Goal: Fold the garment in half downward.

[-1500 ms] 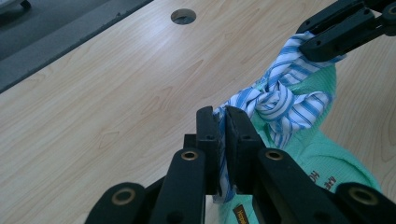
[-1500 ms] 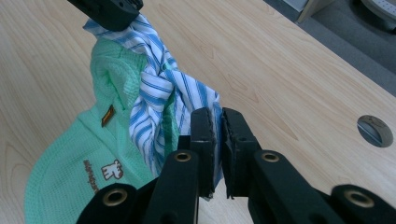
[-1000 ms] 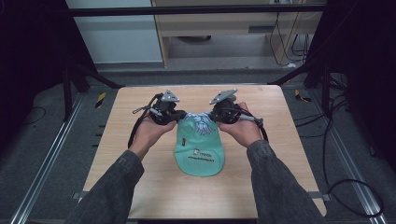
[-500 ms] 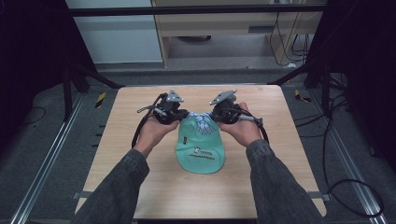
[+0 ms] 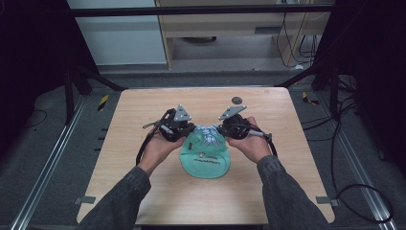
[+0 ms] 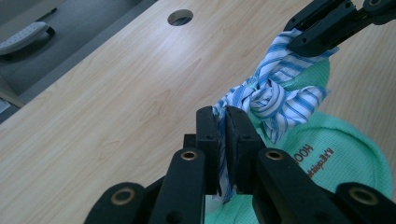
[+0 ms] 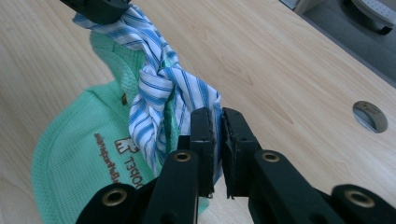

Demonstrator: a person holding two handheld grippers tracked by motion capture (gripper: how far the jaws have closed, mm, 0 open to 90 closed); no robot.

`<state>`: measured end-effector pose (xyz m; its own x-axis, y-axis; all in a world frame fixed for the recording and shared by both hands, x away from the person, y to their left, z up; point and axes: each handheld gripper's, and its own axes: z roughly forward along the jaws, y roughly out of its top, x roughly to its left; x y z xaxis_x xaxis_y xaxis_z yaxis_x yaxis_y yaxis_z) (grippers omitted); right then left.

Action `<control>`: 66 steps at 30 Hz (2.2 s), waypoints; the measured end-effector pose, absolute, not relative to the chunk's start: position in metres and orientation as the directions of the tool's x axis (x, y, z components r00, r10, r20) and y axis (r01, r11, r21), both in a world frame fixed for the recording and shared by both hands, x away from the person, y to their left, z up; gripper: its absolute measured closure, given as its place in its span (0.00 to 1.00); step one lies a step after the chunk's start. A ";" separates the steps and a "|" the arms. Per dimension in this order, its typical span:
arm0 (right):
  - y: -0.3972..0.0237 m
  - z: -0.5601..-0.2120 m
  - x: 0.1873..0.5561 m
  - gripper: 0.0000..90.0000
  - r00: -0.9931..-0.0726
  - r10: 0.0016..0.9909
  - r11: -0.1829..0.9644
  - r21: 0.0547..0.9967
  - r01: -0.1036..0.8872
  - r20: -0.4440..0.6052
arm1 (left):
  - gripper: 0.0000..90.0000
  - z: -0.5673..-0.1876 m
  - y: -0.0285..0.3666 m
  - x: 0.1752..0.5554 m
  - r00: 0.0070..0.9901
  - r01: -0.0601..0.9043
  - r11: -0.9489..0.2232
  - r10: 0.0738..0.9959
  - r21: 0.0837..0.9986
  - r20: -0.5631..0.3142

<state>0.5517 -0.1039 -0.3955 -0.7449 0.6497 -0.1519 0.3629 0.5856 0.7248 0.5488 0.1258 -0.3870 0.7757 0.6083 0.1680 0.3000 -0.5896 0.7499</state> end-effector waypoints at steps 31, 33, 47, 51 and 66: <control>-0.098 -0.419 0.519 0.93 -0.780 0.603 0.617 0.718 0.322 -0.169 | 0.94 -0.419 0.140 0.514 0.794 0.311 -0.550 0.598 0.775 0.106; -0.099 -0.421 0.517 0.93 -0.782 0.599 0.622 0.714 0.320 -0.171 | 0.94 -0.421 0.139 0.513 0.794 0.312 -0.547 0.599 0.777 0.103; -0.098 -0.430 0.506 0.93 -0.796 0.580 0.640 0.701 0.314 -0.172 | 0.94 -0.435 0.139 0.503 0.802 0.312 -0.554 0.589 0.772 0.097; -0.098 -0.429 0.506 0.93 -0.796 0.580 0.640 0.702 0.314 -0.172 | 0.94 -0.435 0.140 0.502 0.802 0.313 -0.550 0.590 0.774 0.095; -0.094 -0.427 0.498 0.93 -0.810 0.559 0.649 0.701 0.296 -0.176 | 0.94 -0.437 0.146 0.492 0.795 0.312 -0.547 0.598 0.777 0.103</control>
<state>0.4980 -0.0941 -0.4267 -0.8102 0.5591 -0.1760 0.2955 0.6489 0.7011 0.4922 0.1458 -0.4373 0.7946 0.5985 0.1025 0.3118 -0.5470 0.7769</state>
